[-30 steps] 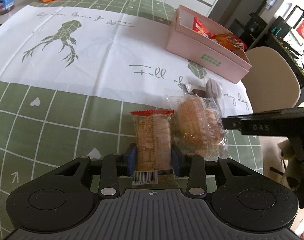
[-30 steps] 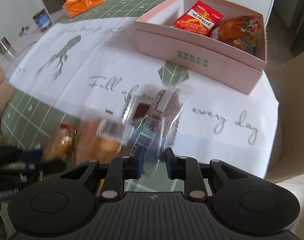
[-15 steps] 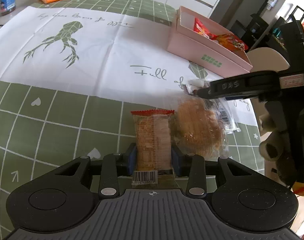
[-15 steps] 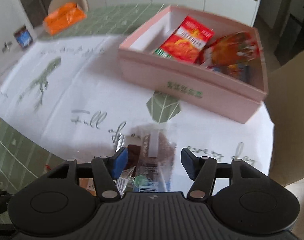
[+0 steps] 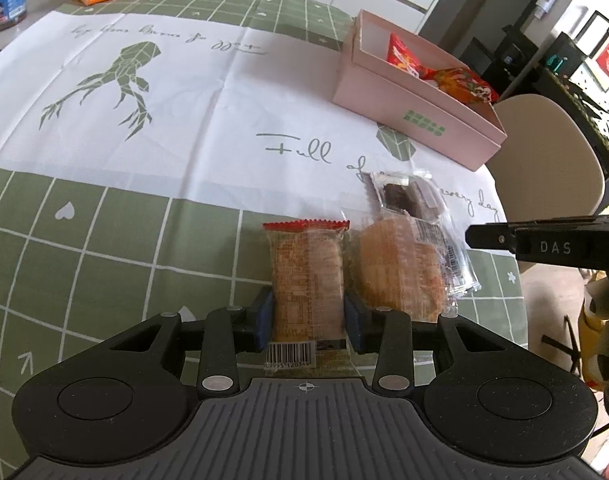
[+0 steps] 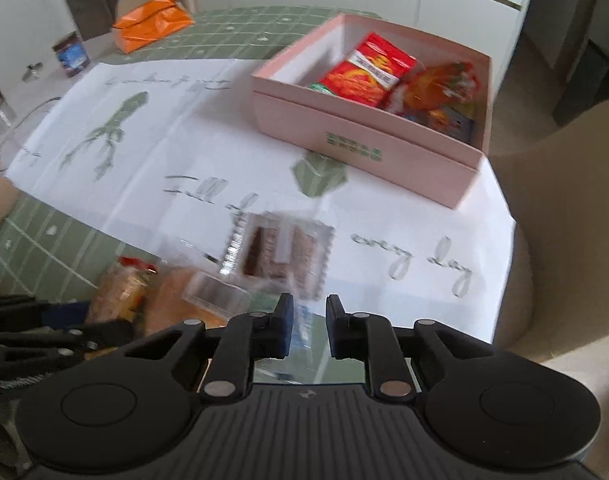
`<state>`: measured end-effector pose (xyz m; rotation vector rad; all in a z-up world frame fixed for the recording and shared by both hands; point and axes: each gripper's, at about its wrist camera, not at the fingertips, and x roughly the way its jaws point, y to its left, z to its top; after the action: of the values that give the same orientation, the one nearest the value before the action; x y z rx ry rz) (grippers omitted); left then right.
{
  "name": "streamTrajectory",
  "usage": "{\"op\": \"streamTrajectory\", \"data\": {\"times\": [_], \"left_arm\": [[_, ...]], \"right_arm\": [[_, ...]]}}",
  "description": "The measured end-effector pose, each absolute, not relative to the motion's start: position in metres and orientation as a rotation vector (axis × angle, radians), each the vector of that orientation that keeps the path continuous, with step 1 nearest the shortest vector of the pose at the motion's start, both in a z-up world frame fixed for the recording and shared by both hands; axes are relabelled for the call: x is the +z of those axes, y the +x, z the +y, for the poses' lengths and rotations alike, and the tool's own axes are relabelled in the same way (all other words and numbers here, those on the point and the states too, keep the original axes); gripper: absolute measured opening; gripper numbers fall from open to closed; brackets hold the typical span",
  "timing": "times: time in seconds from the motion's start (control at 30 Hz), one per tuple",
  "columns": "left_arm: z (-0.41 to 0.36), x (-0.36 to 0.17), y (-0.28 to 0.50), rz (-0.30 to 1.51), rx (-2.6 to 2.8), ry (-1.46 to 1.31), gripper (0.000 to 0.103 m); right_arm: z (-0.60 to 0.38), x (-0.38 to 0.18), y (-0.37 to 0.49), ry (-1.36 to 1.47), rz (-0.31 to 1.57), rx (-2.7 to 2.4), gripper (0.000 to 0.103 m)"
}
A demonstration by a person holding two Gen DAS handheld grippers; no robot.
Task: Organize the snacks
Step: 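Grasp the brown barcode packet with the right tool while the left tool holds the cracker, then carry the cracker and barcode packet into the pink box and open both tools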
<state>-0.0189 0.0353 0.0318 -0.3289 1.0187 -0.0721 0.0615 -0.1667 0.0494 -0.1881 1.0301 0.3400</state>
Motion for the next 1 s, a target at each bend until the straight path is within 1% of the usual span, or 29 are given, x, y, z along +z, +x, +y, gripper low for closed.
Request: {"op": "streamTrajectory", "data": {"times": [0.1,0.13,0.17,0.2,0.23,0.27,0.43,0.6,0.63,0.67,0.87,0.9,1.0], "left_arm": [[0.034,0.032,-0.019,1.013,-0.069,-0.324,0.043],[0.034,0.032,-0.019,1.011,-0.067,-0.325,0.043],[0.034,0.032,-0.019,1.009,-0.066,-0.326,0.043],[0.033,0.032,-0.019,1.008,-0.064,-0.326,0.043],[0.033,0.032,-0.019,1.007,-0.062,-0.325,0.043],[0.033,0.032,-0.018,1.007,-0.06,-0.323,0.043],[0.031,0.032,-0.02,1.002,-0.058,-0.313,0.043],[0.035,0.03,-0.023,0.982,-0.068,-0.338,0.043],[0.036,0.03,-0.024,0.98,-0.07,-0.345,0.043],[0.037,0.03,-0.024,0.98,-0.07,-0.354,0.043],[0.038,0.031,-0.015,1.0,-0.085,-0.356,0.043],[0.037,0.03,-0.014,1.003,-0.093,-0.346,0.041],[0.037,0.032,-0.008,1.024,-0.114,-0.336,0.04]], "right_arm": [[-0.172,0.046,0.061,-0.187,1.018,0.32,0.021],[-0.172,0.045,0.06,-0.187,1.014,0.323,0.029],[-0.172,0.044,0.06,-0.186,1.008,0.327,0.041],[-0.17,0.044,0.061,-0.185,0.997,0.327,0.047],[-0.169,0.043,0.062,-0.184,0.984,0.324,0.055],[-0.166,0.043,0.066,-0.18,0.967,0.319,0.057],[-0.151,0.037,0.089,-0.11,0.977,0.334,0.057],[-0.135,0.021,0.09,-0.168,1.015,0.342,0.056],[-0.137,0.02,0.089,-0.155,1.031,0.349,0.05],[-0.14,0.022,0.088,-0.146,1.037,0.346,0.037],[-0.165,0.037,0.068,-0.133,1.057,0.372,0.036],[-0.169,0.041,0.064,-0.131,1.054,0.373,0.036],[-0.181,0.052,0.057,-0.106,1.048,0.368,0.036]]}}
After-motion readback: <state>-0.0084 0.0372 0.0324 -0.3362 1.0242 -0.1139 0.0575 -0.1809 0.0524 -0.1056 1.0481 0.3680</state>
